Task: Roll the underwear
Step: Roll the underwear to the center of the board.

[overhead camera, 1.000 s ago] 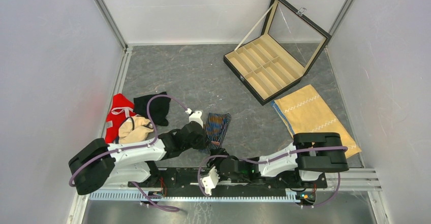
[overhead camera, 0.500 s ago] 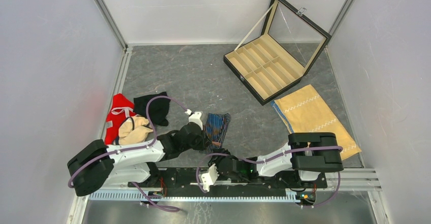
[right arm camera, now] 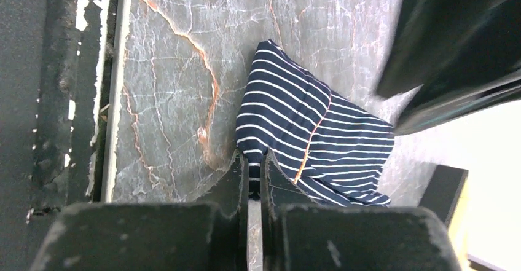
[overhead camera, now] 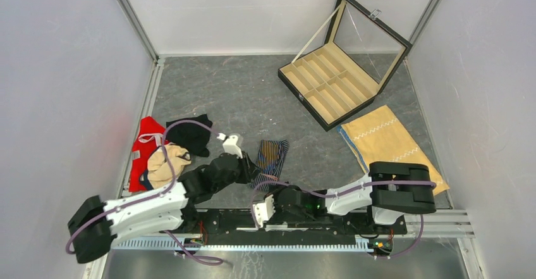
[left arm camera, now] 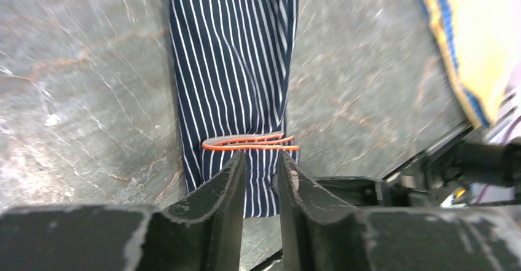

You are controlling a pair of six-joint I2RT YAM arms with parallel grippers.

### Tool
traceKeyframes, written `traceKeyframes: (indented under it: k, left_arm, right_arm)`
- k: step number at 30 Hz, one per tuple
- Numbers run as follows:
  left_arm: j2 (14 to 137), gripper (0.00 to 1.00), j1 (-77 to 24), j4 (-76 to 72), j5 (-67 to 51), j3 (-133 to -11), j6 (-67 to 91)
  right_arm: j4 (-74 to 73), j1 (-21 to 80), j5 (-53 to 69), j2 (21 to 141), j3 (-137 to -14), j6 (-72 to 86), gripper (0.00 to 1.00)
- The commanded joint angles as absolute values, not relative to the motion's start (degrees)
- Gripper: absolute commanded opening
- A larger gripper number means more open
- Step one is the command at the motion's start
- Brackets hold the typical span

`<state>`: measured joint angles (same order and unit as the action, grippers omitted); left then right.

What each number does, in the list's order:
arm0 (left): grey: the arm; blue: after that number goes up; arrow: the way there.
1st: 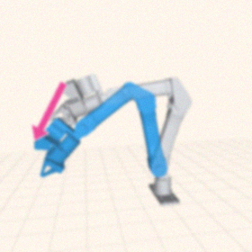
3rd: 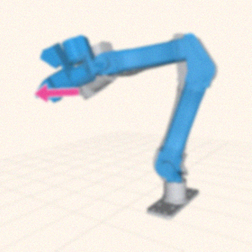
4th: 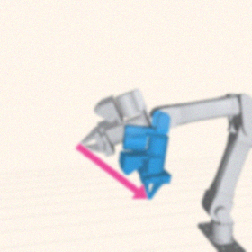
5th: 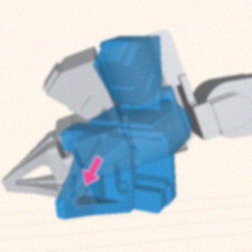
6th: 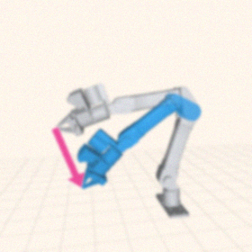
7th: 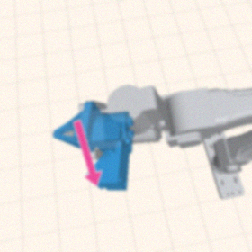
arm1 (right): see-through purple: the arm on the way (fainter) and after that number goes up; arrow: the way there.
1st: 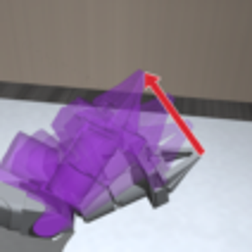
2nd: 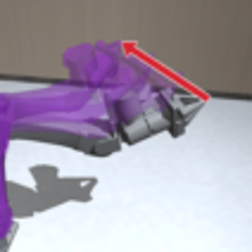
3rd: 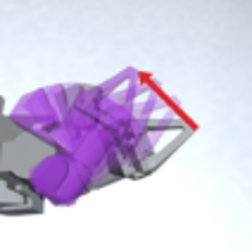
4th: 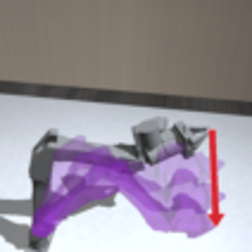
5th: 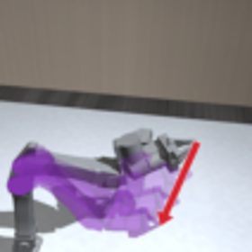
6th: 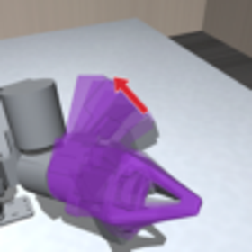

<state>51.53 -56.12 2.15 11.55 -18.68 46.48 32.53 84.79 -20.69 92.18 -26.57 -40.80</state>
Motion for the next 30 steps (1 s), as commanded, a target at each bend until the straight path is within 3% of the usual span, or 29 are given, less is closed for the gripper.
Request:
traceKeyframes:
  k: [1,8,24,30]
  left_arm:
    - [39.77,0.35,-56.34,7.06,21.25,-19.73,50.67]
    - [35.45,0.33,-56.33,12.77,22.5,-19.9,49.4]
    - [35.19,0.19,-56.32,8.78,16.83,-18.93,46.09]
    - [35.39,0.15,-56.33,7.12,14.75,-18.98,44.37]
  right_arm:
    - [33.49,82.8,-13.67,88.25,-24.13,-30.04,0.01]
    - [38.92,77.41,-1.71,84.42,-20.47,-16.64,0.01]
    - [53.4,64.04,18.8,83.76,-16.14,5.53,0.01]
    - [51.96,58.94,25.18,86.99,-18.92,16.35,0.02]
